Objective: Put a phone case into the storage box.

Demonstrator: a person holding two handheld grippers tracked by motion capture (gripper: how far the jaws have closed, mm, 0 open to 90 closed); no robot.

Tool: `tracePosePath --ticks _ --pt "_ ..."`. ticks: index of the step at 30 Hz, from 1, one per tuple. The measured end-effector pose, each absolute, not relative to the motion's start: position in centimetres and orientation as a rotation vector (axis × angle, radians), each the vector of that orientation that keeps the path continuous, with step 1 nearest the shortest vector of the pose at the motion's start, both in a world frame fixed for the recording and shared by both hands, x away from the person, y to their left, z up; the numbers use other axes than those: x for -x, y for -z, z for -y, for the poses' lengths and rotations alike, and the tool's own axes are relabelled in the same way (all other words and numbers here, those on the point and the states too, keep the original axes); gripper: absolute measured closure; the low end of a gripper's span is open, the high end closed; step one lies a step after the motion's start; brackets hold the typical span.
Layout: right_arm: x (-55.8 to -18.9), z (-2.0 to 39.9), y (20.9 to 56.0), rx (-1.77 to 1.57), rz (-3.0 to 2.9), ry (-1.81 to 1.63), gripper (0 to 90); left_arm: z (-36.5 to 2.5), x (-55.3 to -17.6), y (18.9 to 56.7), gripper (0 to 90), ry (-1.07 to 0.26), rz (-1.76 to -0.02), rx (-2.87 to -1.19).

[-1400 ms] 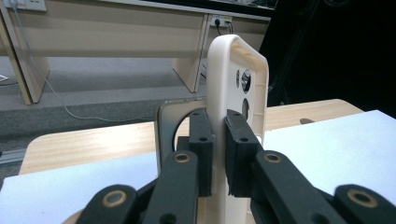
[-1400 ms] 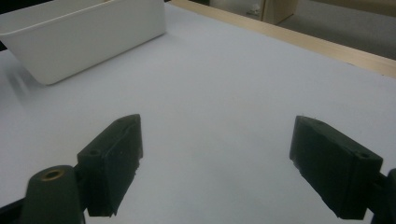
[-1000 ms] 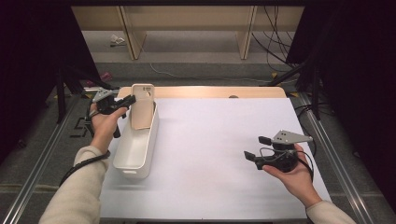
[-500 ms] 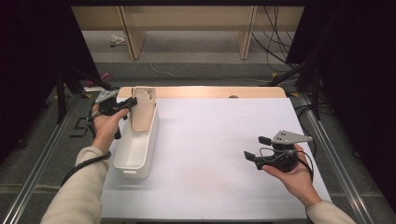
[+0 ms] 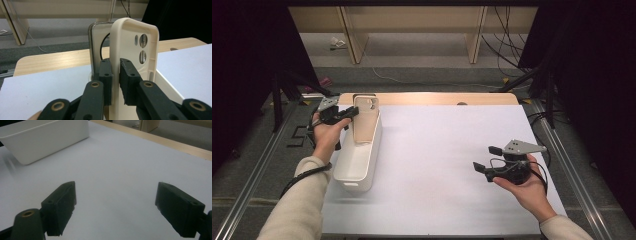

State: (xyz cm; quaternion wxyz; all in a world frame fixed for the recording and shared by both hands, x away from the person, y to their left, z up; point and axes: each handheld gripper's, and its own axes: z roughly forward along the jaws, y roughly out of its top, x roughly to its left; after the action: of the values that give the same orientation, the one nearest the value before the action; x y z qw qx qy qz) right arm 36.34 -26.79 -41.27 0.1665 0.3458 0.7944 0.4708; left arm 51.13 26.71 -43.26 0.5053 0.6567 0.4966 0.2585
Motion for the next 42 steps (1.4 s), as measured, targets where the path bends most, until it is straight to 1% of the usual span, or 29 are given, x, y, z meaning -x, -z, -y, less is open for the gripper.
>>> tracePosePath --ticks 12,23,25,27,37,42 --pt "-36.3 26.8 41.3 -0.984 -2.262 -1.341 18.0 -26.7 -51.4 43.3 77.7 -0.674 -1.222 -1.630" --pt "-36.4 26.8 41.3 -0.984 -2.262 -1.339 17.9 -26.8 -51.1 42.7 70.9 -0.731 -1.222 -1.660" --pt "-36.4 26.8 41.3 -0.983 -2.262 -1.339 17.9 -26.7 -51.0 42.4 67.8 -0.740 -1.221 -1.665" --pt "-36.4 26.8 41.3 -0.984 -2.262 -1.339 17.9 -26.6 -50.8 42.1 62.7 -0.739 -1.222 -1.672" --pt "-36.3 26.8 41.2 -0.983 -2.262 -1.337 17.7 -25.9 -49.5 40.6 31.3 -0.717 -1.214 -1.724" --pt "-36.4 26.8 41.2 -0.984 -2.261 -1.338 17.6 -25.4 -48.6 40.1 19.9 -0.689 -1.204 -1.732"
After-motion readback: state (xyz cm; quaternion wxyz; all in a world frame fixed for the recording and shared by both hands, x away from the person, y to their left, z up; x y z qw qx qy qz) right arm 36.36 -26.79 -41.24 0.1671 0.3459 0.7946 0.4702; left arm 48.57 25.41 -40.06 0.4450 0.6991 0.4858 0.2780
